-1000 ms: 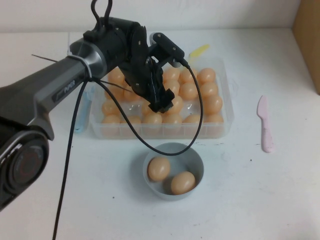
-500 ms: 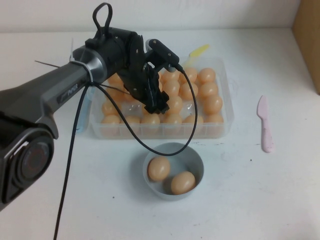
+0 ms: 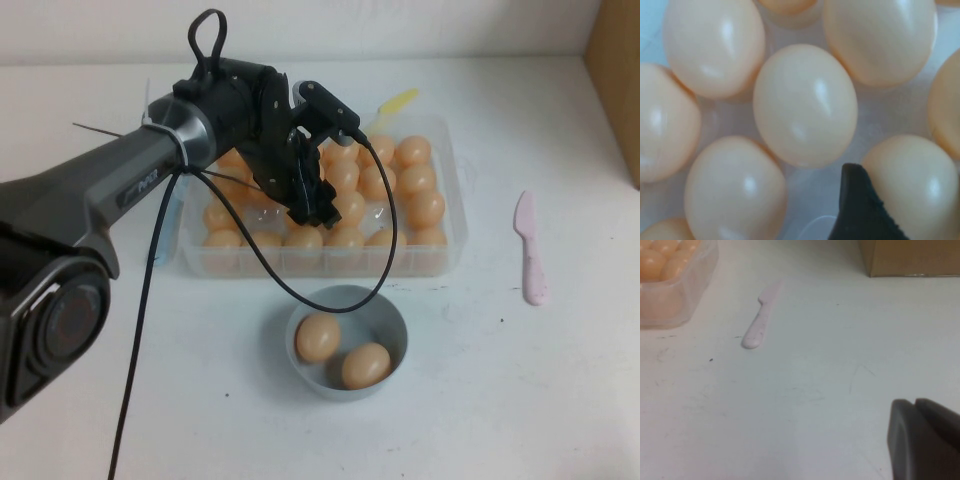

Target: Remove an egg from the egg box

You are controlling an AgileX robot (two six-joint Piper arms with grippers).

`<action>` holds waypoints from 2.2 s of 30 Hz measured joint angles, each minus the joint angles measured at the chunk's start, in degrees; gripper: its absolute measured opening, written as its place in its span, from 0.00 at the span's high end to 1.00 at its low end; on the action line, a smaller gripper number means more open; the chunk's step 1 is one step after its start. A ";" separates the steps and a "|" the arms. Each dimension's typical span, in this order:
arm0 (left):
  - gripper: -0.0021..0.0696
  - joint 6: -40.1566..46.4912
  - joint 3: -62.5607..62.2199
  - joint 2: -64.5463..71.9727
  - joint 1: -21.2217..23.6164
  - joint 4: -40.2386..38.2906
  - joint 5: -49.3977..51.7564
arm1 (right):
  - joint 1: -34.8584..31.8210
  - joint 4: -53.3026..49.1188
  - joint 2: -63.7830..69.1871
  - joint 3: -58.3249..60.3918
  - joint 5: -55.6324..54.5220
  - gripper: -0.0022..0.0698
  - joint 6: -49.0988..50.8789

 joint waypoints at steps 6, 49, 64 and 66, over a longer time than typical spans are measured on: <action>0.50 -0.49 0.00 -1.04 0.00 0.24 -0.44 | 0.00 0.00 0.00 0.00 0.00 0.99 0.00; 0.35 0.42 27.47 -21.17 -13.78 -4.69 -4.23 | 0.00 0.00 0.00 0.00 0.03 0.99 0.00; 0.56 -1.03 33.25 -29.53 -13.78 -4.34 -11.68 | 0.00 0.00 0.00 0.00 0.03 0.99 0.00; 0.74 -1.68 37.40 -33.23 -13.78 -4.33 -15.82 | 0.00 0.00 0.00 0.00 0.03 0.99 0.00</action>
